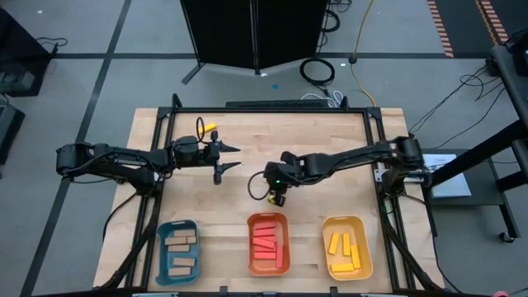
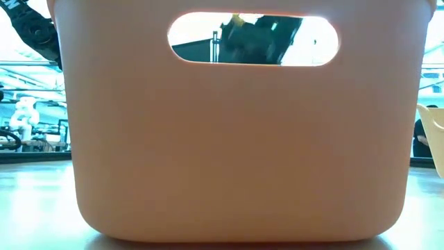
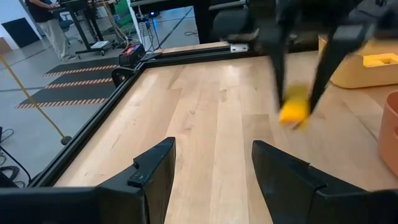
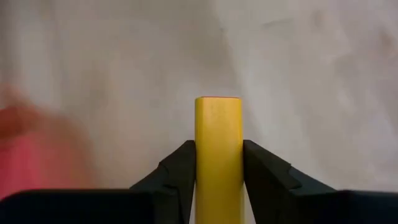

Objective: Sort blocks
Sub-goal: Put the bottom right yellow block into the yellow bin

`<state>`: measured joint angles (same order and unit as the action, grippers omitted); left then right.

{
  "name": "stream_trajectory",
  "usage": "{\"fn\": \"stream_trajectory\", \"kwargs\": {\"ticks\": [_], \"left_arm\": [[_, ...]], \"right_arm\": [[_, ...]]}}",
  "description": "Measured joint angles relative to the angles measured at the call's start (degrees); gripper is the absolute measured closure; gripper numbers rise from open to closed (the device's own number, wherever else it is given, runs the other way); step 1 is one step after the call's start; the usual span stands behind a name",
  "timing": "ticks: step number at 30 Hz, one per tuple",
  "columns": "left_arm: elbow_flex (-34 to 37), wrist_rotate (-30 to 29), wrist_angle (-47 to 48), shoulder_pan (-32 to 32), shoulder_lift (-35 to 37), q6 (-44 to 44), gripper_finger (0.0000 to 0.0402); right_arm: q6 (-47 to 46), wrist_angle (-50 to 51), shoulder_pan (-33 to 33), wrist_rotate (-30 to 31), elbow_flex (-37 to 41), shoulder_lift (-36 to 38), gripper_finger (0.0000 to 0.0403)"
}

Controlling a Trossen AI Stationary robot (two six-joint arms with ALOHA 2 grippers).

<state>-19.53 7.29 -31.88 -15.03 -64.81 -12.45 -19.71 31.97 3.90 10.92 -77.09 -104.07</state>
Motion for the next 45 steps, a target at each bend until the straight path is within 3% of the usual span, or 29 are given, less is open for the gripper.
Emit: {"fn": "stream_trajectory", "kwargs": {"ticks": [8,15,21,31,45], "left_arm": [[0.0,0.0,0.1,0.0,0.0,0.0,0.0191],[0.0,0.0,0.2,0.0,0.0,0.0,0.0191],[0.0,0.0,0.3,0.0,0.0,0.0,0.0191],[0.0,0.0,-0.1,0.0,0.0,0.0,0.0191],[0.0,0.0,-0.2,0.0,0.0,0.0,0.0191]], "right_arm": [[-11.7,15.3,4.0,-13.8,-0.1,11.3,0.0295],[-32.8,33.4,13.2,-16.1,-0.1,16.4,0.0294],[-46.8,38.1,22.0,-22.8,-0.1,16.4,0.0294],[-62.7,38.1,31.7,-20.2,-0.1,16.3,0.0293],[-70.2,43.1,33.4,-18.1,-0.1,16.3,0.0288]]}}
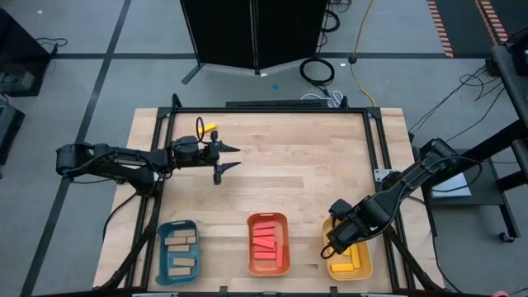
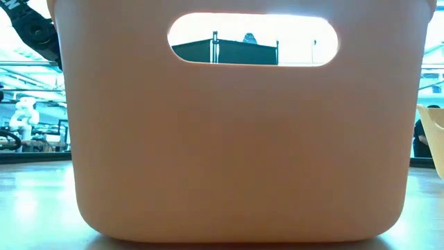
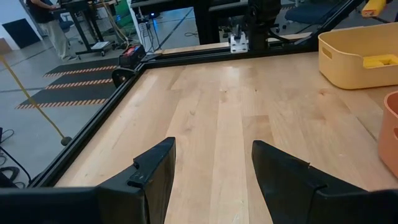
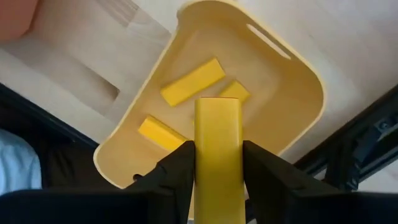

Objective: Sort blocks
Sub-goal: Put the bottom right yellow block into the yellow bin, then adjust the top left yellow block

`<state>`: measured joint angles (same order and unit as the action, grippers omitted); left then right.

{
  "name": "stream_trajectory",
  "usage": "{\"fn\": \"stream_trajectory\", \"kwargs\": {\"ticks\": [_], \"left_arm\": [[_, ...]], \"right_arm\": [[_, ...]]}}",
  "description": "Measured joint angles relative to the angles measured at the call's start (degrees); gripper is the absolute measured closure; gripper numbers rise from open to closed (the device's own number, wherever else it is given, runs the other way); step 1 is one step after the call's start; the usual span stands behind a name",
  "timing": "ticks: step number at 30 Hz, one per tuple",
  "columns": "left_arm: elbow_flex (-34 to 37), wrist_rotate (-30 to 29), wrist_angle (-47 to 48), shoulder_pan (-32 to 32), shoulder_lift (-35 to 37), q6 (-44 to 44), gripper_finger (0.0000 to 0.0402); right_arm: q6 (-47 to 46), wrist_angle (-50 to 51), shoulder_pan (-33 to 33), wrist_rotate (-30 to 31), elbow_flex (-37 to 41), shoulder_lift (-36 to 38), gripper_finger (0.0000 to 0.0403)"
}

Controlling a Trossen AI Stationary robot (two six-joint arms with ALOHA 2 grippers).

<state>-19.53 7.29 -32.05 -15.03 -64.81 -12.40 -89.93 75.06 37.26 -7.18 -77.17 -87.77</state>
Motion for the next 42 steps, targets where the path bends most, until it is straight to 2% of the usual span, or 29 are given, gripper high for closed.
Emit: {"fn": "stream_trajectory", "kwargs": {"ticks": [10,15,24,26,28,30,33,36,40,42], "left_arm": [[0.0,0.0,0.0,0.0,0.0,0.0,0.0191],[0.0,0.0,0.0,0.0,0.0,0.0,0.0191],[0.0,-1.1,1.3,-0.1,0.0,0.1,0.0191],[-0.4,-7.3,6.0,-0.7,0.1,1.6,0.0191],[-2.5,-15.4,16.0,-2.2,0.7,3.3,0.0191],[-5.5,-19.6,25.2,-4.6,0.7,5.6,0.0191],[-9.3,-20.0,34.5,-9.1,-0.3,12.9,0.0191],[-14.0,-20.9,41.7,-14.0,-1.9,16.0,0.0191],[-20.2,-21.4,57.0,-19.5,-7.0,14.1,0.0191],[-22.2,-21.4,59.0,-21.3,-10.4,10.8,0.0191]], "right_arm": [[-0.9,0.9,0.0,0.0,0.0,0.0,0.0221],[0.3,1.0,0.0,0.1,0.0,0.0,0.0205],[2.1,0.0,-0.1,9.6,0.0,0.0,0.0205],[5.7,0.0,-0.2,14.5,0.0,0.0,0.0205],[11.1,-0.2,-0.2,22.0,0.0,0.0,0.0204],[16.3,-0.9,-0.2,30.0,0.0,0.0,0.0204],[23.3,-2.3,-0.2,40.7,0.0,0.0,0.0204],[31.3,-2.9,-0.2,47.6,0.0,0.0,0.0204],[36.9,-3.1,-0.2,49.9,0.2,0.0,0.0204],[37.6,-3.1,-0.2,49.9,1.0,0.0,0.0204]]}}
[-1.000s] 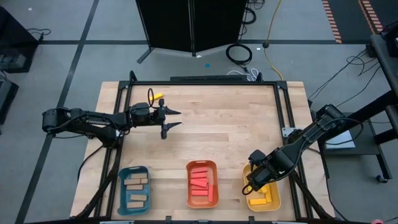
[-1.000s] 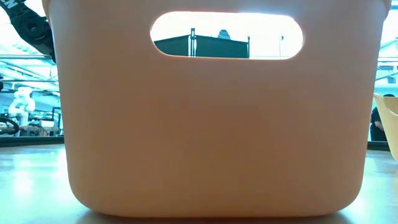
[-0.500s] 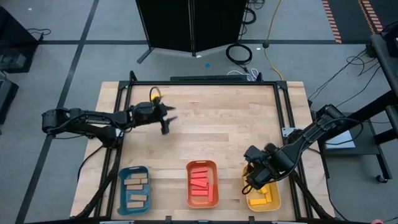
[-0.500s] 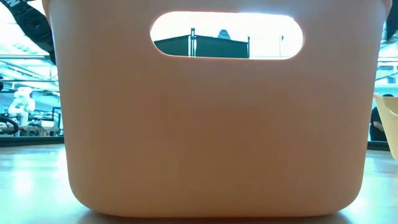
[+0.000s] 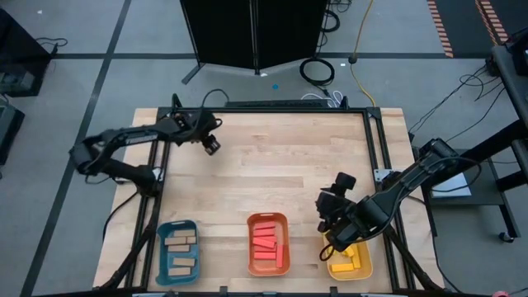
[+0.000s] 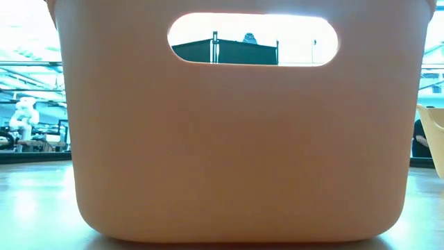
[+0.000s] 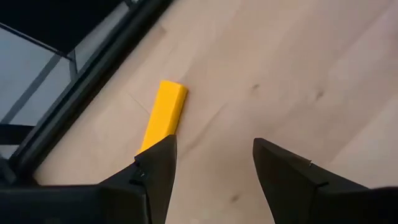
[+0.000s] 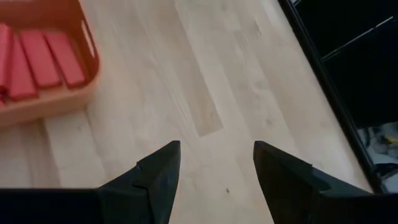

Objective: Sort blocks
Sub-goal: Adjust the top left yellow block

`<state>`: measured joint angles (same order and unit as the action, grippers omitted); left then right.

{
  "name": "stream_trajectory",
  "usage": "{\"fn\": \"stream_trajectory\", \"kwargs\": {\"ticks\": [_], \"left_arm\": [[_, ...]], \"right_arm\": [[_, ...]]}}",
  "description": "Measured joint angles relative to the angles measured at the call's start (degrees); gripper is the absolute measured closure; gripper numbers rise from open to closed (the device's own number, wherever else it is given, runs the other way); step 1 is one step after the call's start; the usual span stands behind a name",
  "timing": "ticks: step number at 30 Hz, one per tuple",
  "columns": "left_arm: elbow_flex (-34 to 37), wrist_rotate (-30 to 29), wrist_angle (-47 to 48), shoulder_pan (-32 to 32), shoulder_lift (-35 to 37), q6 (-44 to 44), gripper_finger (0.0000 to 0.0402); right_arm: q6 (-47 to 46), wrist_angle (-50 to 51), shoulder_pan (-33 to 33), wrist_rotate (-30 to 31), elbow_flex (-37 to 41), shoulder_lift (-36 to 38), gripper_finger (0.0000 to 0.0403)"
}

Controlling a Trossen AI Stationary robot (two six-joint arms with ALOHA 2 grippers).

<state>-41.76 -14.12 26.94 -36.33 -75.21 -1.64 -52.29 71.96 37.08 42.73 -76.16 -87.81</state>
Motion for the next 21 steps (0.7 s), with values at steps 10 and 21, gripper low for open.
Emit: {"fn": "stream_trajectory", "kwargs": {"ticks": [10,21], "left_arm": [[-12.2,0.1,14.0,-5.9,-19.4,-6.8,0.0191],[-27.5,-0.9,27.2,-9.9,-29.8,-11.1,0.0191]], "right_arm": [[0.7,-0.4,0.1,-0.8,9.9,0.0,0.0205],[1.6,-7.2,0.1,-4.2,16.3,0.0,0.0205]]}}
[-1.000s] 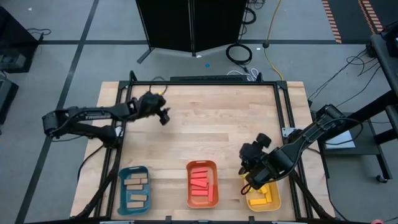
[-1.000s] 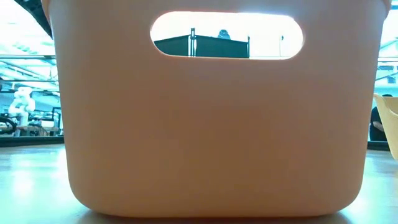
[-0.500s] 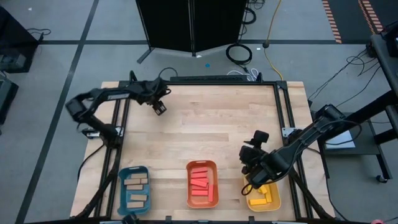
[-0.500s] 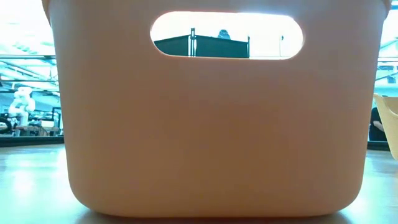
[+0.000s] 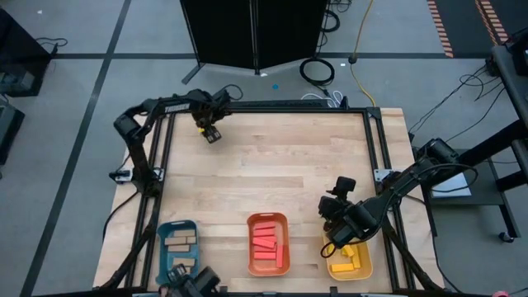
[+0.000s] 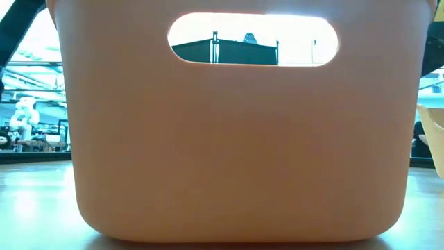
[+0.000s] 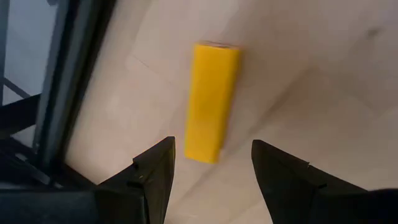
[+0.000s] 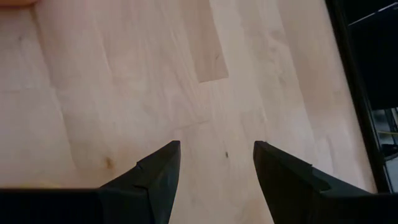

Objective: Sort blocks
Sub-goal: Adjust the top left yellow block

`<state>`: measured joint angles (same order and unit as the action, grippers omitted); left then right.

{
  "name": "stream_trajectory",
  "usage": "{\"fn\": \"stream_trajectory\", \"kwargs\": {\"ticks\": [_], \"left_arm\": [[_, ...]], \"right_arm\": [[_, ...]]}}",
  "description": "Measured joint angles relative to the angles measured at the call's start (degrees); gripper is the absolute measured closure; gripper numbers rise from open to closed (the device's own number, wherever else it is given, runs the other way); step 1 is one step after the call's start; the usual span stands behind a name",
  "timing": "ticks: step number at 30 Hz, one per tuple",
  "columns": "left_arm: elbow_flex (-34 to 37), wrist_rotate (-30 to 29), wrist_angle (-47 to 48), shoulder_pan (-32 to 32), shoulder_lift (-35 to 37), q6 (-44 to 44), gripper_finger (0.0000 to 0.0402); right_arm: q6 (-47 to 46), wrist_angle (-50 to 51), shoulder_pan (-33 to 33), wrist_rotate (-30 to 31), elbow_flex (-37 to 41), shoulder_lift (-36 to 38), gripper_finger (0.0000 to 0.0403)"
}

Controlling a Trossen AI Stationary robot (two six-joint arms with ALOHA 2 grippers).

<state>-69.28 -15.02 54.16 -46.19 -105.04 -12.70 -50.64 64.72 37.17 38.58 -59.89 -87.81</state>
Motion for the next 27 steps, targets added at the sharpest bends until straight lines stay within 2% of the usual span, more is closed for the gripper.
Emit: {"fn": "stream_trajectory", "kwargs": {"ticks": [4,9,21,27], "left_arm": [[-3.3,2.0,3.5,-2.1,-3.5,-1.4,0.0191],[-5.8,1.4,6.1,-3.4,-8.0,-1.3,0.0191],[-11.3,3.1,14.9,-4.2,-12.6,-6.3,0.0191],[-16.3,1.2,21.5,-4.1,-16.6,-7.6,0.0191]], "right_arm": [[1.7,-1.5,0.0,-1.6,0.5,0.0,0.0205],[2.4,-1.7,0.0,-1.6,0.5,0.0,0.0205],[5.1,-1.8,0.1,-1.5,0.5,0.0,0.0205],[5.1,-2.8,0.1,-1.4,0.5,0.0,0.0205]]}}
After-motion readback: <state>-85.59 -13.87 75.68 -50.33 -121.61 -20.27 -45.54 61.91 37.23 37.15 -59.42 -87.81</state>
